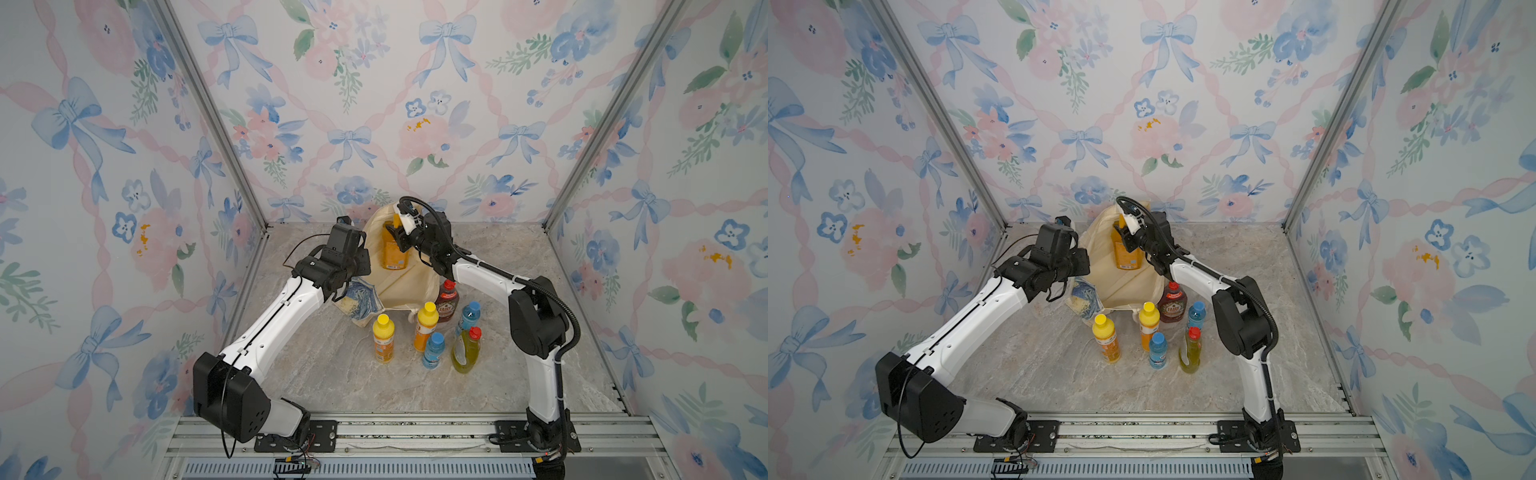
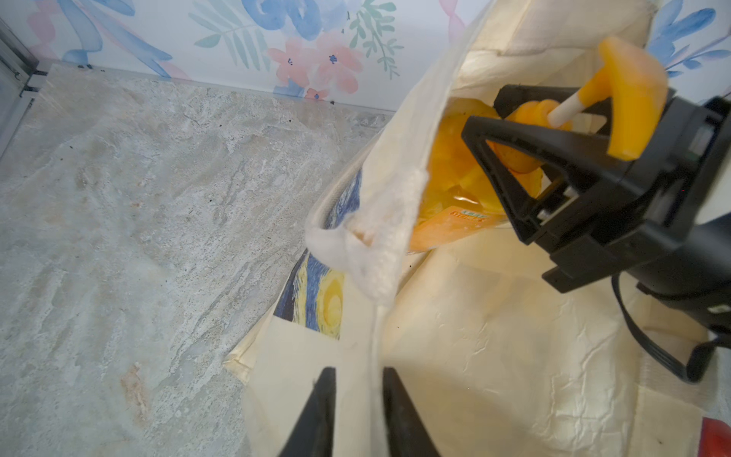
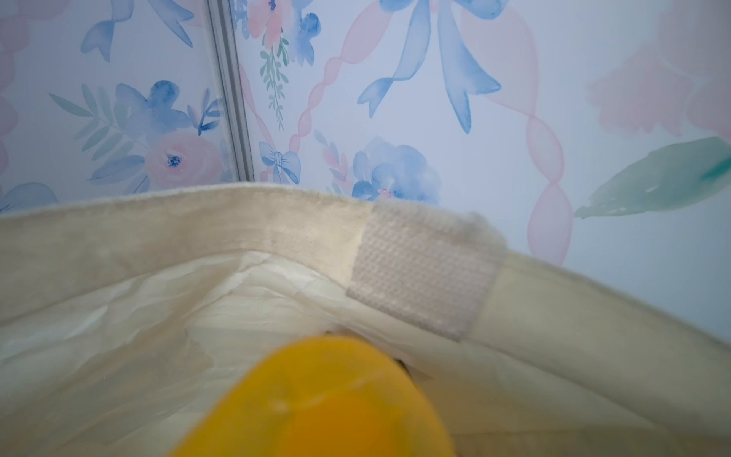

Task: Pack dish soap into the shopping bag
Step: Place the bottle of dish soap in the shopping bag.

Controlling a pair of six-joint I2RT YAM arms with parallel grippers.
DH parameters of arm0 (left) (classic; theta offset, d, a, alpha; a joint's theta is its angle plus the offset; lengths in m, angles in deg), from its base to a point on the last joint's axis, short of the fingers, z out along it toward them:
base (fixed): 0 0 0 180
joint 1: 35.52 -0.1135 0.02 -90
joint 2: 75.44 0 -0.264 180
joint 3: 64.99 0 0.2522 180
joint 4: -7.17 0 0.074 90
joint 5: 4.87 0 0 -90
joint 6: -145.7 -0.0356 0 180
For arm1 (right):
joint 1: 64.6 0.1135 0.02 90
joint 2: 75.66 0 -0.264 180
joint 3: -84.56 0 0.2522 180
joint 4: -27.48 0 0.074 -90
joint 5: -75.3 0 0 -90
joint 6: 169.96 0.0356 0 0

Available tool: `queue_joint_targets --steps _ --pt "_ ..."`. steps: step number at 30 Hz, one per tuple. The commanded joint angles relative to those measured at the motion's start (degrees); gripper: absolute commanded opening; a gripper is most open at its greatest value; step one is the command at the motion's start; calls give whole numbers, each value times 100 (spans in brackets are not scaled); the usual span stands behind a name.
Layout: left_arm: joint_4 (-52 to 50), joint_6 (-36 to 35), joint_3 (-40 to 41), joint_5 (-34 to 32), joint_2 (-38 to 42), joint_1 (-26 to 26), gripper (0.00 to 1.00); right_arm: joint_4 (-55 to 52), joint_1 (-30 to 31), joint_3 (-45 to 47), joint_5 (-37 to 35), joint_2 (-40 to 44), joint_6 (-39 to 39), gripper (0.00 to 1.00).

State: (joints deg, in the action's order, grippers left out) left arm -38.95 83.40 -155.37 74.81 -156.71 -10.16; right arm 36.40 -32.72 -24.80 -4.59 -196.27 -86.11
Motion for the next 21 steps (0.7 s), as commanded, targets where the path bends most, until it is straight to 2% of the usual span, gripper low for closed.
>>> queue_joint_targets --steps 1,4,11,16,21 --pt "-380 -69 -28 187 9 -88 9 2008 -189 -427 508 -100 360 0" --pt "-444 -176 -55 410 8 -205 0 2127 -166 -554 616 -291 289 0" --pt "-453 -302 -87 1391 -55 -713 0 2470 83 -366 400 -410 147 0" --pt "-456 -475 -260 1859 -233 -761 0 2547 411 -478 154 -506 -156 0" --pt "-455 -513 -292 2228 -208 -870 0 2071 499 -830 -182 -713 -412 0"
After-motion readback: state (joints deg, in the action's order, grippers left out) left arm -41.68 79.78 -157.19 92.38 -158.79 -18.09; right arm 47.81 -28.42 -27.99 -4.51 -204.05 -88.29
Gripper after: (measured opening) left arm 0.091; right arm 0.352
